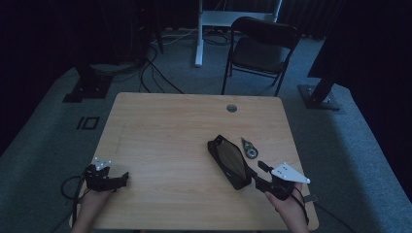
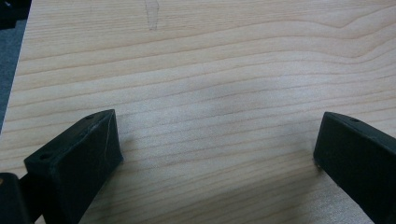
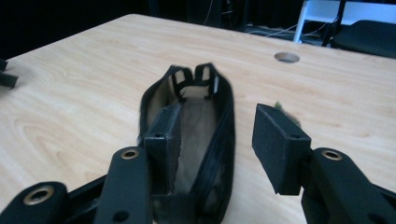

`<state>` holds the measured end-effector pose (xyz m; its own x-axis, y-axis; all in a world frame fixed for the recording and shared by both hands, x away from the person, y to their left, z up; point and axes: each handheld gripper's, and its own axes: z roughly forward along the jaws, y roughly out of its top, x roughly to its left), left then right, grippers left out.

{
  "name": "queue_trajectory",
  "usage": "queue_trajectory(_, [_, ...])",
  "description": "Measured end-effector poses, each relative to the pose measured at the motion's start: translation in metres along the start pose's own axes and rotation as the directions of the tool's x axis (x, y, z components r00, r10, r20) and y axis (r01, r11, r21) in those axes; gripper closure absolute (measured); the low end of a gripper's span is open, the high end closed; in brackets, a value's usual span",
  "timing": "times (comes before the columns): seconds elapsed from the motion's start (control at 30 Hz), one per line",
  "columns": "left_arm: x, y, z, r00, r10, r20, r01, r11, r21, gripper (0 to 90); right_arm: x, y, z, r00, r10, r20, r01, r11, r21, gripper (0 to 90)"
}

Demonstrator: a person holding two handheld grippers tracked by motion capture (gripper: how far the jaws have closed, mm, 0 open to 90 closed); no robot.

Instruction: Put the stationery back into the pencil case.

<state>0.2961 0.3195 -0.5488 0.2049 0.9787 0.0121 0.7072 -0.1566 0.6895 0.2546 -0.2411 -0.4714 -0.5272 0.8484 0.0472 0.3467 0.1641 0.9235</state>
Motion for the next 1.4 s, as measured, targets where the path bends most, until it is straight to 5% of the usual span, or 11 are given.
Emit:
queue_trajectory(0.33, [0.0,0.0,0.0,1.0,0.0,0.0,0.0,1.0,0.0,0.7,-0.023,0.013,0.021,0.9988,-0.003,0.048,0.004,1.0,-0.019,50.9])
queue_trajectory(0.67, [0.0,0.0,0.0,1.0,-0.002,0.0,0.002,1.0,-0.001,0.7,-0.053,0.014,0.048,0.9929,0.023,0.117,-0.025,1.0,0.019,47.0])
queue_trajectory(1.13, [0.0,0.0,0.0,1.0,-0.002,0.0,0.002,1.0,-0.001,0.7,-0.075,0.001,0.075,0.9811,0.056,0.185,-0.076,0.992,0.103,37.2])
queue_trajectory(1.4, [0.0,0.0,0.0,1.0,-0.002,0.0,0.002,1.0,0.0,0.7,-0.085,-0.005,0.092,0.9813,0.051,0.185,-0.087,0.978,0.188,31.8])
